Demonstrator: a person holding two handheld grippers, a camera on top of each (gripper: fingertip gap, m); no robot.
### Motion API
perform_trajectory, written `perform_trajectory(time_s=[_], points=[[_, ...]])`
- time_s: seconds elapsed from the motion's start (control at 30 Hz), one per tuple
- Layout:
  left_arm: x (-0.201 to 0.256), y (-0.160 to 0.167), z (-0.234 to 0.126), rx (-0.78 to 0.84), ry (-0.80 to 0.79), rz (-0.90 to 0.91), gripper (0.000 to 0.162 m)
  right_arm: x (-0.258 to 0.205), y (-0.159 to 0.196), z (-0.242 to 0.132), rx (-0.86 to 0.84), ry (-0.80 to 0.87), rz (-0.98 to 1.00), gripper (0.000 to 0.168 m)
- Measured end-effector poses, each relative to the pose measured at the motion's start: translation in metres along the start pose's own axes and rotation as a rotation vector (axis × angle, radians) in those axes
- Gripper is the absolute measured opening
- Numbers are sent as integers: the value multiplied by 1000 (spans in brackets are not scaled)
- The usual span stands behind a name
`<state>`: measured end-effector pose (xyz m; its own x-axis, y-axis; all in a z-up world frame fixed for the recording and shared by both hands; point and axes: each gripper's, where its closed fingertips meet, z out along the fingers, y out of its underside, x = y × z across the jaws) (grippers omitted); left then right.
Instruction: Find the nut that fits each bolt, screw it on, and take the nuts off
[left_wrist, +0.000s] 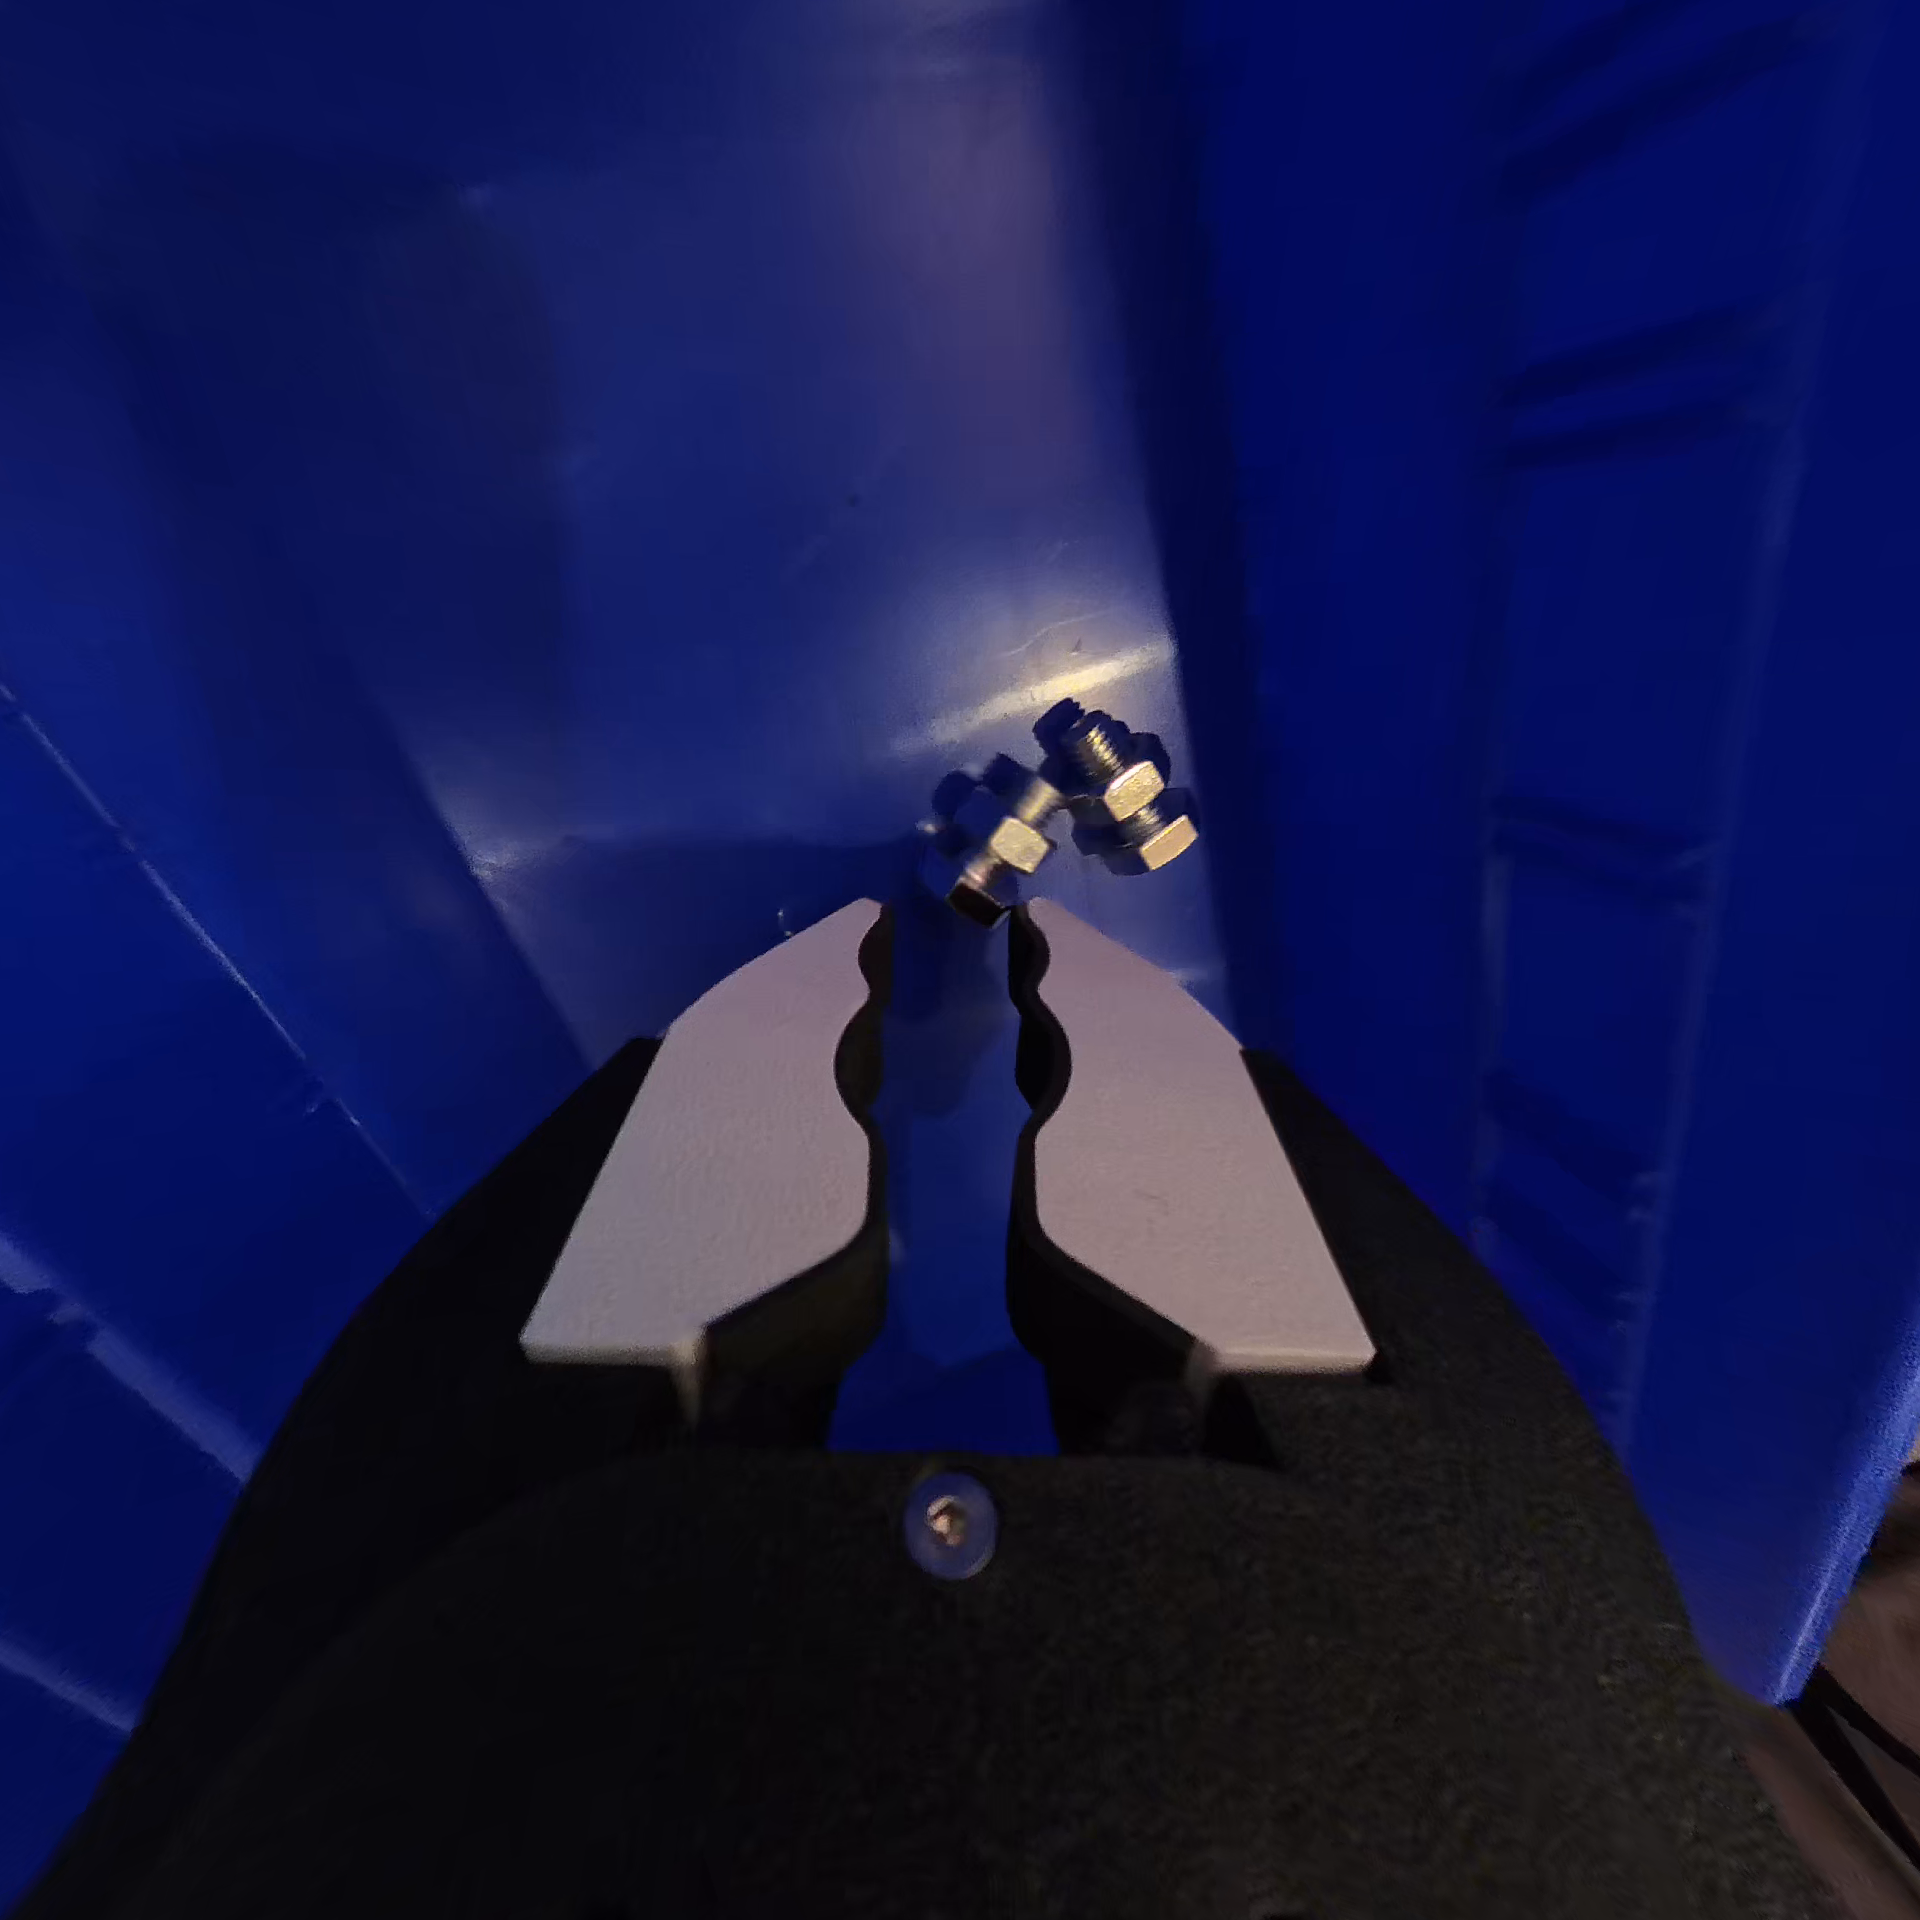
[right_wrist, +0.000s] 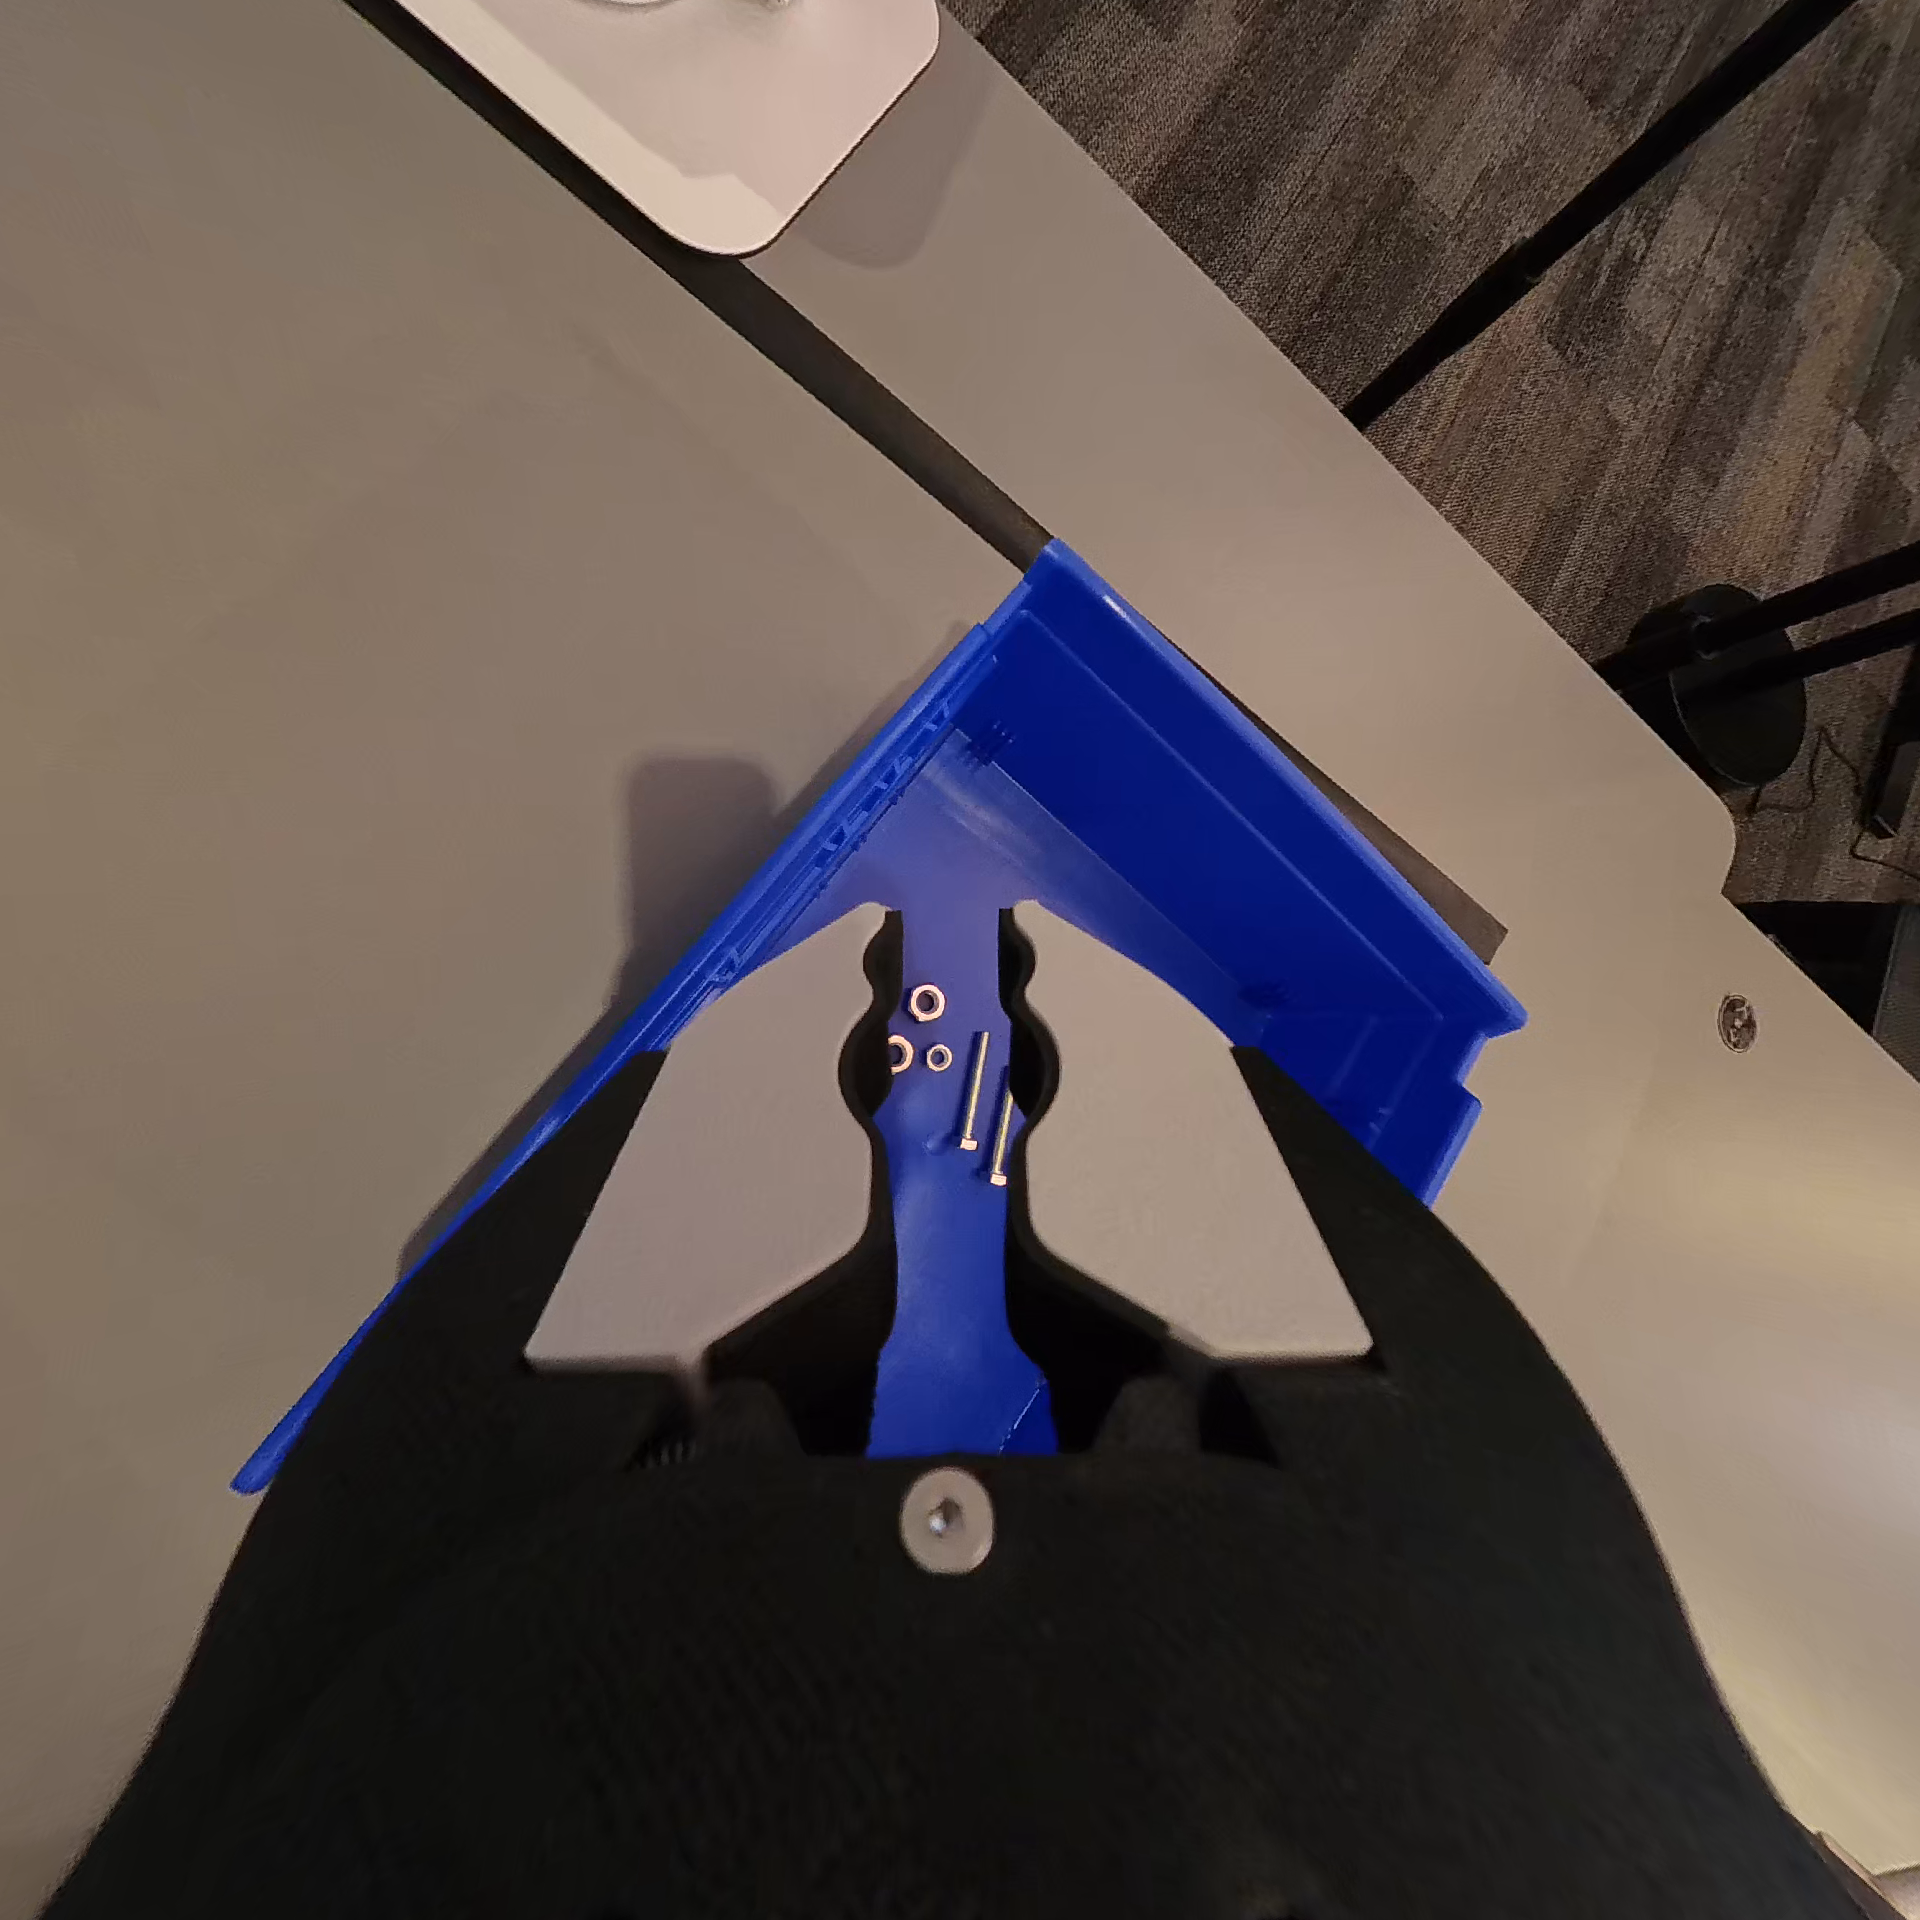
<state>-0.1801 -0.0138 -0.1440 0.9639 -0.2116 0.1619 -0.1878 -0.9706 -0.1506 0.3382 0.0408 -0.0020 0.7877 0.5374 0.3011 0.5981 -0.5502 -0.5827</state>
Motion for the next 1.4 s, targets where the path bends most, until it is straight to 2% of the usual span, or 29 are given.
perform_trajectory(time_s=[0.3, 0.43, 0.5, 0.6, 0.73, 0.83, 0.97, 1.07, 1.2, 1.4], points=[[3, -8, -3, 40, -8, 150, 20, -4, 2, 7, -31, -1, -31, 19], [-6, -9, -6, 69, -88, 403, 22, -6, 2, 9, -39, 0, -42, 19], [-4, -13, -9, 116, -85, 464, 21, -7, 3, 10, -43, -4, -48, 19], [12, -16, -15, 175, 27, 494, 26, -9, 4, 12, -57, -5, -59, 19], [-4, -10, -8, 120, -72, 537, 34, -11, 5, 16, -70, -5, -75, 19], [2, -9, -4, 114, -16, 520, 32, -13, 6, 18, -83, -4, -89, 19], [2, -14, -4, 157, -43, 595, 35, -15, 7, 20, -97, -7, -105, 19], [9, -7, -1, 131, 22, 598, 34, -16, 8, 22, -106, -8, -112, 19], [8, 3, -1, 85, 26, 607, 28, -17, 9, 23, -110, -8, -123, 19], [9, -4, -6, 138, 0, 642, 30, -19, 9, 24, -116, -10, -132, 19]])
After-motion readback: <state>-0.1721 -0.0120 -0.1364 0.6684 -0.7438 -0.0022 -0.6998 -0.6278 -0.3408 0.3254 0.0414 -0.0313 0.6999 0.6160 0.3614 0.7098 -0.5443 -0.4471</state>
